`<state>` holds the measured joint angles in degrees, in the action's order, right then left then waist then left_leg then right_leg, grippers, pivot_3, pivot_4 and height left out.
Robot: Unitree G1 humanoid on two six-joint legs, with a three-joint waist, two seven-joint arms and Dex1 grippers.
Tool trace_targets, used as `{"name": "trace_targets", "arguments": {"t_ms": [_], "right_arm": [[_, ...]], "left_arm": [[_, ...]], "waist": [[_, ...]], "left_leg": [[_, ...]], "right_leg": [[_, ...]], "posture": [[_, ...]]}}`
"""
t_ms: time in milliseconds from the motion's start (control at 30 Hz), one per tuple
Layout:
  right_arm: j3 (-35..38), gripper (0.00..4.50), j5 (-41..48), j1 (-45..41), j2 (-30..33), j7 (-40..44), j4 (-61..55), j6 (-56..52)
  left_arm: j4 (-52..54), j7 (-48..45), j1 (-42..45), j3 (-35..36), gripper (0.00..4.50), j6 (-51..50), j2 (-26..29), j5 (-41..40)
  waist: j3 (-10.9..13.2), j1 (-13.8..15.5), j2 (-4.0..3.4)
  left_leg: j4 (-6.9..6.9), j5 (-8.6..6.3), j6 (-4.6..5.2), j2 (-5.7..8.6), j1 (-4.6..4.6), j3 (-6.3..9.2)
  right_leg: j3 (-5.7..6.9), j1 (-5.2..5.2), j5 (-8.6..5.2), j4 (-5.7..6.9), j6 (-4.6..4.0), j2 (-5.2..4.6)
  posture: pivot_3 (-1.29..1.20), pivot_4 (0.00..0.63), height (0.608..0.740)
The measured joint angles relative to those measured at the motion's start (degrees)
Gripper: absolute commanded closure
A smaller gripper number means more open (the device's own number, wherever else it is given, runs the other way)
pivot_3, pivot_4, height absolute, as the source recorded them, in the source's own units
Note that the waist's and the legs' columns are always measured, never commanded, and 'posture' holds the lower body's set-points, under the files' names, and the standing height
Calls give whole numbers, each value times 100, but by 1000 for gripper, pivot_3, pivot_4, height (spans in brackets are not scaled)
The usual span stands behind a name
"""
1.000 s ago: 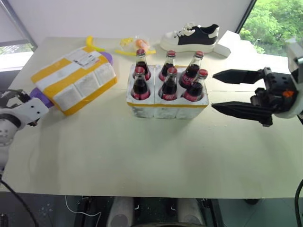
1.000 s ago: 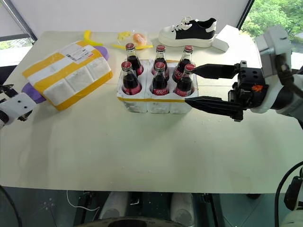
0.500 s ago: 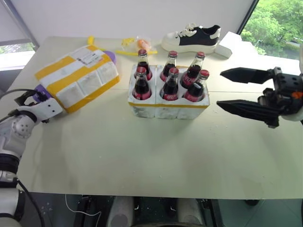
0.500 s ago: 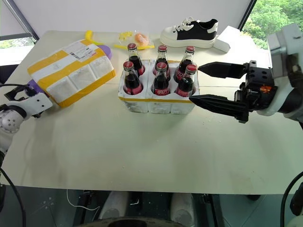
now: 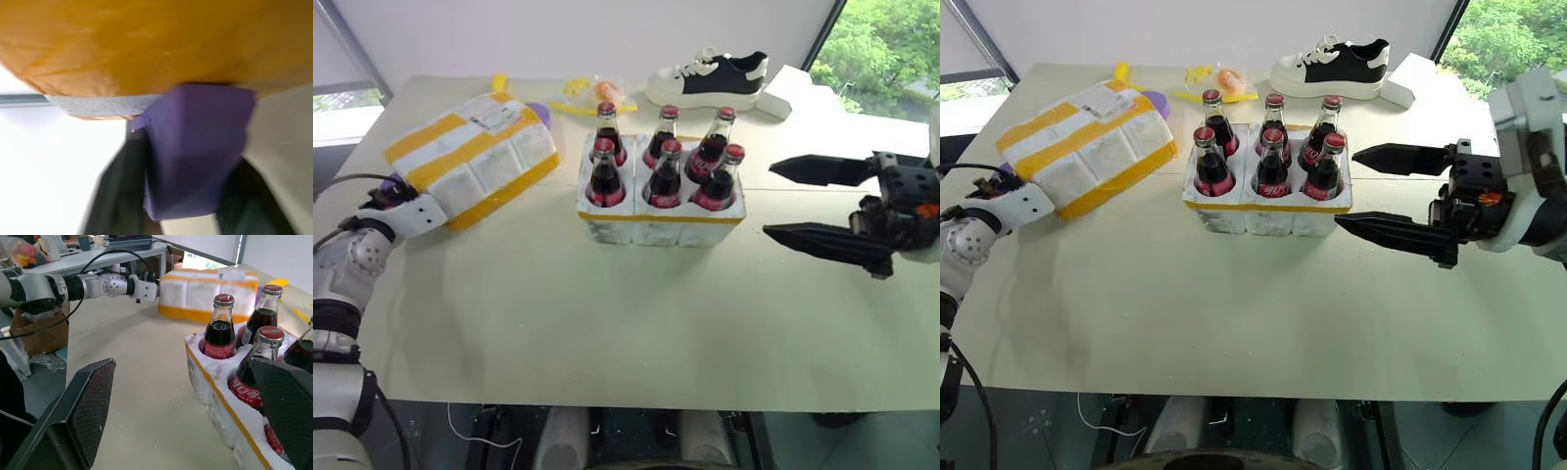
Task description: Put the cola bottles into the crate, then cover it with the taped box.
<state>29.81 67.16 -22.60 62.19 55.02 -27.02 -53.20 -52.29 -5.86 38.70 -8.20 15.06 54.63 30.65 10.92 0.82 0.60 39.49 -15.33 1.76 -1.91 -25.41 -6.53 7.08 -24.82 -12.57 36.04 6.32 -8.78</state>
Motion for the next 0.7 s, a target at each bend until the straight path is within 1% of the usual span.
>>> {"name": "trace_targets", "arguments": {"t_ms": [200, 367, 467, 567, 700], "right_arm": [[23, 0, -7, 51, 144, 57, 17, 46], [102, 0, -87, 229, 254, 128, 29, 29], [113, 0, -183, 258, 267, 140, 41, 81], [148, 0, -198, 301, 271, 137, 74, 96], [212, 0, -291, 369, 271, 136, 138, 123]], "left_arm": [[-82, 17, 70, -7, 4031, 10, -4, -12], [89, -210, 384, -2, 4031, 63, 115, -58], [418, -472, 697, 12, 4031, 120, 335, -96], [1033, -803, 1124, 124, 4031, 179, 562, -225], [1803, -1208, 1550, 259, 4031, 78, 589, -414]], "waist": [[-1, -10, 3], [3, -6, 16], [6, -6, 22], [7, -2, 24], [7, -6, 24]], "left_leg": [[4, -1, 1, -1, 0, 0], [12, -2, 4, -1, -6, 1], [15, -2, 4, 0, -8, 1], [18, -2, 4, -1, -9, 1], [21, -2, 4, 4, -8, -1]], "right_leg": [[0, 0, 0, 3, 0, 3], [0, 0, 0, 3, 0, 2], [0, -1, 0, 5, 0, 3], [0, 1, 0, 4, 0, 2], [0, 4, -1, 4, 1, 5]], "posture": [[0, 150, 740], [0, 150, 740], [0, 150, 740], [0, 150, 740], [0, 150, 740]]}}
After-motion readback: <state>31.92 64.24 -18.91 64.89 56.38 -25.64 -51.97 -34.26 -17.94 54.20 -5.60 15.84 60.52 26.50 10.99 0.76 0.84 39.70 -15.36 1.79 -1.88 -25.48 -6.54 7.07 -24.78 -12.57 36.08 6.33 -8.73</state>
